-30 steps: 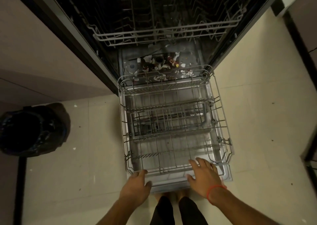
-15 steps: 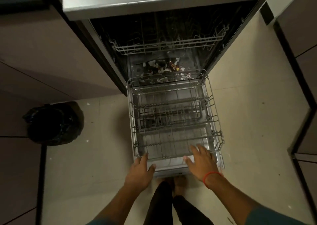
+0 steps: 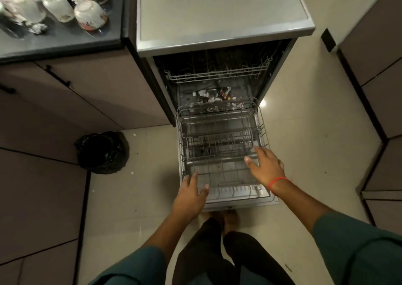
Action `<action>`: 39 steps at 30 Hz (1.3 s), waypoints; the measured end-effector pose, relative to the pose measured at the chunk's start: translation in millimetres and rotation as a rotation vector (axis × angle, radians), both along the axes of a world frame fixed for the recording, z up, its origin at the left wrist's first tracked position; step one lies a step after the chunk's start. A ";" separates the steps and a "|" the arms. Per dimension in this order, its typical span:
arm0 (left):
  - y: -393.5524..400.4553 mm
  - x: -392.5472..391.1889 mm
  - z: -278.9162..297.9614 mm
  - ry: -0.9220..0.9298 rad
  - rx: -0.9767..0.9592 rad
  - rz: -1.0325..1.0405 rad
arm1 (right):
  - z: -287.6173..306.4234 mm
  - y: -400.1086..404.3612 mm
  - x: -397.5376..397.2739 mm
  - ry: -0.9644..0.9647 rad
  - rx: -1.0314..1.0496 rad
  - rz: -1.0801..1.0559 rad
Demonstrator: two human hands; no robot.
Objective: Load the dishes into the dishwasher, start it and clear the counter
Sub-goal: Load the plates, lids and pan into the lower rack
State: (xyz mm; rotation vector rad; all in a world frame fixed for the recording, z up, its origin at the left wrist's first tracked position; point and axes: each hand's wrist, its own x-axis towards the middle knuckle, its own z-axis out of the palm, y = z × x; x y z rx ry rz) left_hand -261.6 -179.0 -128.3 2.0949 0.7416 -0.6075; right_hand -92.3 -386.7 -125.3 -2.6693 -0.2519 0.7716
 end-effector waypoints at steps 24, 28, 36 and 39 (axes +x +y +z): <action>306.5 -214.1 142.4 -0.368 0.458 0.329 | 135.3 366.3 -205.8 -0.050 0.321 0.351; 362.2 -241.7 152.3 -0.385 0.450 0.403 | 155.4 429.1 -235.7 -0.047 0.370 0.420; 419.9 -240.9 147.3 -0.401 0.387 0.512 | 170.8 494.2 -222.9 -0.048 0.397 0.472; 434.7 -234.2 148.7 -0.414 0.367 0.519 | 169.7 519.5 -205.3 -0.047 0.398 0.471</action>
